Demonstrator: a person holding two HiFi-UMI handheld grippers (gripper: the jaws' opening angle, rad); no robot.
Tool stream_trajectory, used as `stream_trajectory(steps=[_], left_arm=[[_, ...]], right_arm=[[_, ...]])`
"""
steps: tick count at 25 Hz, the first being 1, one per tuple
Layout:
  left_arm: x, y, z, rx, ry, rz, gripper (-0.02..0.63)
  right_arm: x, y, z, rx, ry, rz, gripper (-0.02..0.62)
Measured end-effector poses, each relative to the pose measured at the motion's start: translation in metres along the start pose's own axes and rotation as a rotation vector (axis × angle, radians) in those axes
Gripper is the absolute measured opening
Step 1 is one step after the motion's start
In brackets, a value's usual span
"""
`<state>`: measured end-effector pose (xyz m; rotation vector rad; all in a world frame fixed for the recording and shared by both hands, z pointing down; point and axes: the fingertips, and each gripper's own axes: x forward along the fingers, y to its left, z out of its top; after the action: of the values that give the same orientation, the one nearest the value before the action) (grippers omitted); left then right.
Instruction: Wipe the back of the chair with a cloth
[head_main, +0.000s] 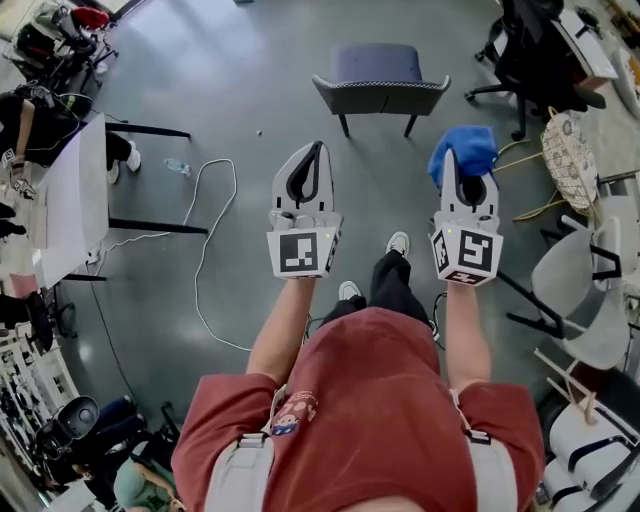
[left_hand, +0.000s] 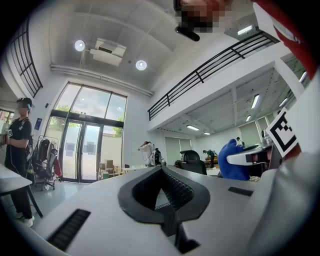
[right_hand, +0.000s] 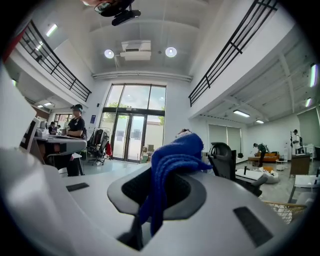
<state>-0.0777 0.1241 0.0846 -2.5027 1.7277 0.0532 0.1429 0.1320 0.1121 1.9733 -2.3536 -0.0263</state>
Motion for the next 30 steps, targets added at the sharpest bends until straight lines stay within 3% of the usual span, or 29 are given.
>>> stream_trajectory(steps=[6, 9, 15, 18, 30], left_arm=[[0.064, -0.015, -0.057, 0.028, 0.059, 0.043, 0.012], [0.095, -0.021, -0.083, -0.005, 0.032, 0.081, 0.012], [0.132, -0.029, -0.156, 0.024, 0.069, 0.092, 0.012], [0.141, -0.03, -0.197, 0.059, 0.081, 0.062, 0.012], [0.14, -0.03, -0.386, -0.01, 0.154, 0.006, 0.012]], right_arm=[[0.062, -0.044, -0.055, 0.055, 0.065, 0.038, 0.063], [0.094, -0.061, -0.089, 0.077, 0.093, 0.06, 0.063], [0.142, -0.074, -0.174, 0.128, 0.164, 0.099, 0.063], [0.157, -0.071, -0.225, 0.17, 0.2, 0.09, 0.063], [0.174, -0.051, -0.442, 0.348, 0.369, -0.036, 0.063]])
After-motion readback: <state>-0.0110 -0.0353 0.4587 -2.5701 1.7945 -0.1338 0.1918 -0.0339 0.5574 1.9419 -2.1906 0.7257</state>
